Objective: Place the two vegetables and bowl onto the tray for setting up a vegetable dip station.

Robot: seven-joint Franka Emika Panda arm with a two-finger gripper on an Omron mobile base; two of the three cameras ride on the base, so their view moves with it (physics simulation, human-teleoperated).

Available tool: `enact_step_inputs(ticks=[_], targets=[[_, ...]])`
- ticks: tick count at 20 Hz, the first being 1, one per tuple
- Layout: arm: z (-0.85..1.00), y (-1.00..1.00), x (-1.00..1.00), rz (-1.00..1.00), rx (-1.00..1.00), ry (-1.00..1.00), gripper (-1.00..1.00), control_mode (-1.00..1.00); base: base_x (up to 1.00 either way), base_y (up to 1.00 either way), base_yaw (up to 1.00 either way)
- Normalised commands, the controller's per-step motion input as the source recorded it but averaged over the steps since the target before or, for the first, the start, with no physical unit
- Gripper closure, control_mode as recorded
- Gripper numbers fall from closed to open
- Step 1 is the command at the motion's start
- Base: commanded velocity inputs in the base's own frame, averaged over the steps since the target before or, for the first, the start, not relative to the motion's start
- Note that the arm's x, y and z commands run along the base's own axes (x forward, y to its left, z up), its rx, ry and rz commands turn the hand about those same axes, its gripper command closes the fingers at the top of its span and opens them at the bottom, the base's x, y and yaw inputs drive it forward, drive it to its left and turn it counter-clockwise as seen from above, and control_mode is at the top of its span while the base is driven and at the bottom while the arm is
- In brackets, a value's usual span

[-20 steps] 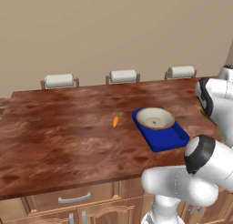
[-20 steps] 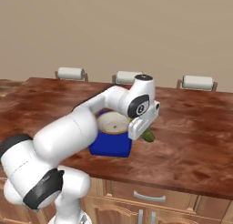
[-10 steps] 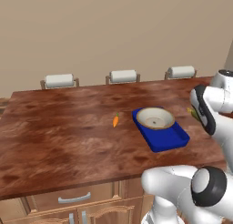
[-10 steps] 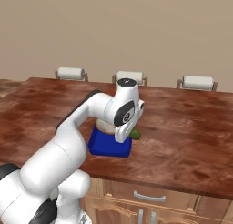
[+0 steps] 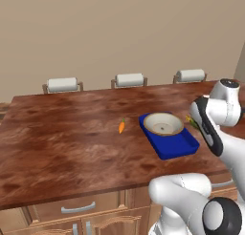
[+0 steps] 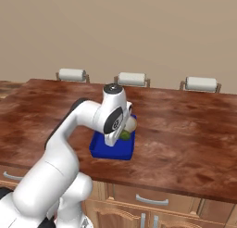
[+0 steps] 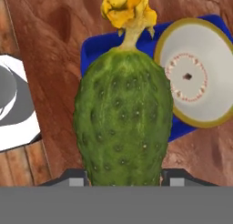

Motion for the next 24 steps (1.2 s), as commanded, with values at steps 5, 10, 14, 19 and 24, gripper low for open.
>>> enact_step_inputs(ticks=[5, 10, 14, 19, 24], targets=[[0.0, 0.21, 0.05, 0.07, 0.07, 0.0, 1.0, -1.0, 0.0, 0.0, 0.0], [-0.04, 0.19, 0.05, 0.05, 0.11, 0.0, 1.0, -1.0, 0.0, 0.0, 0.0], [-0.01, 0.17, 0.07, 0.03, 0.1, 0.0, 1.0, -1.0, 0.0, 0.0, 0.0], [-0.04, 0.16, 0.07, 0.02, 0.05, 0.0, 1.0, -1.0, 0.0, 0.0, 0.0], [-0.07, 0.04, 0.01, 0.0, 0.03, 0.0, 1.0, -1.0, 0.0, 0.0, 0.0]])
